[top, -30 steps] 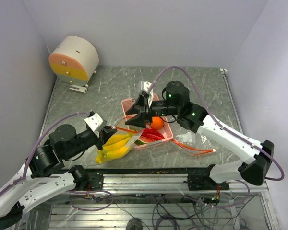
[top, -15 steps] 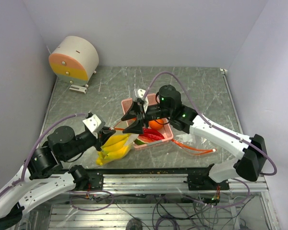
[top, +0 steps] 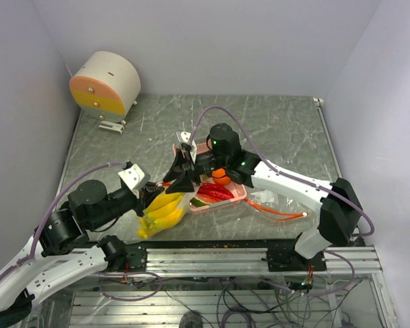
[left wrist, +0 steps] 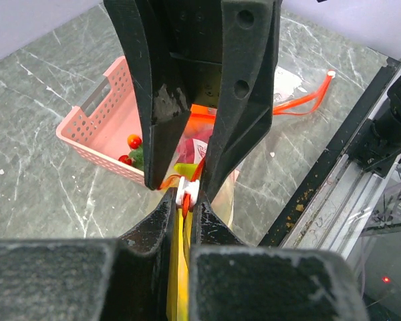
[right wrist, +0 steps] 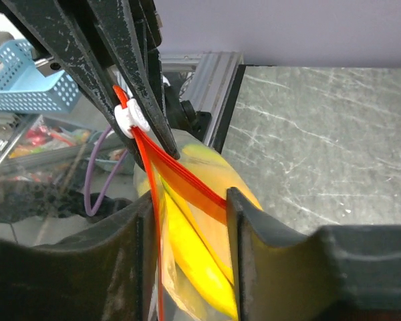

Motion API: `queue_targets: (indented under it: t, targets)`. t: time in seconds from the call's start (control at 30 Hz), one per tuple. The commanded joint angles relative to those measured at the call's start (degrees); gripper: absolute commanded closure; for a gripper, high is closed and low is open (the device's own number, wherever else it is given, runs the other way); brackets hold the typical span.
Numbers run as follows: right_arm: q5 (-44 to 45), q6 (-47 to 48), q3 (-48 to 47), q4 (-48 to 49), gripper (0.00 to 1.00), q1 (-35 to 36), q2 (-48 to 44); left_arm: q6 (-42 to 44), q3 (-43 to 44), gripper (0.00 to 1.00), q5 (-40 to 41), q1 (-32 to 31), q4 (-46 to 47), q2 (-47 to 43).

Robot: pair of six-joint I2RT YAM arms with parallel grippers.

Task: Place the food in the zip-top bag and seal the zipper
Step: Zip the zipper food storage bag at the center of the board.

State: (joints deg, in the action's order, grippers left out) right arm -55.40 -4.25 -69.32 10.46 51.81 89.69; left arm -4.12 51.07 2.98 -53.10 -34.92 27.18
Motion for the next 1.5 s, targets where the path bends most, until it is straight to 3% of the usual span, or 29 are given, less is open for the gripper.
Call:
queue_targets:
  t: [0.0, 0.13, 0.27, 0.57, 0.93, 1.1, 1.17, 1.2, 1.4, 1.47]
  targets:
    - [-2.14, 0.51, -1.16, 0.51, 0.68, 0.45, -0.90, 0.25, 1.45, 0.93, -1.95, -0.25, 1.78, -0.52]
    - [0.08, 0.53, -1.19, -1.19, 0.99, 0.44, -2.05, 0.43, 0.84, 0.93, -2.96, -0.24, 3.14, -1.31]
    - [4.24, -1.20, -0.59, -1.20, 1.00, 0.43, -4.43, 0.13, 0.53, 0.93, -2.40, -0.22, 3.01, -1.51]
    - [6.13, -2.65, 0.78, -0.43, 1.00, 0.41, -7.80, -1.33, 0.18, 0.70, -2.43, -0.20, 1.32, -2.99]
    - [6.35, -3.26, 1.09, -0.48, 1.00, 0.67, -7.54, -2.12, -0.69, 0.61, -2.24, -0.18, 4.65, -1.31]
    - [6.13, -2.25, 1.34, -1.53, 1.00, 0.98, -8.06, -1.79, -1.14, 0.67, -2.56, -0.24, 6.76, -0.03]
    - [6.24, -2.13, 1.53, -1.67, 1.00, 0.98, -8.20, -1.69, -1.44, 0.87, -3.07, -0.24, 7.49, 0.20]
    - [6.41, -2.04, 1.60, -1.79, 1.00, 0.98, -8.22, -1.77, -1.51, 0.92, -3.08, -0.24, 7.65, 0.36]
    - [9.34, -0.30, 1.11, -4.33, 0.99, 1.01, -8.21, -2.54, -1.39, 0.93, -2.51, -0.21, 6.72, -0.04]
    - [12.34, 1.62, 0.67, -6.76, 0.77, 0.88, -8.43, -2.78, -1.14, 0.93, -1.02, -0.25, 5.60, -0.95]
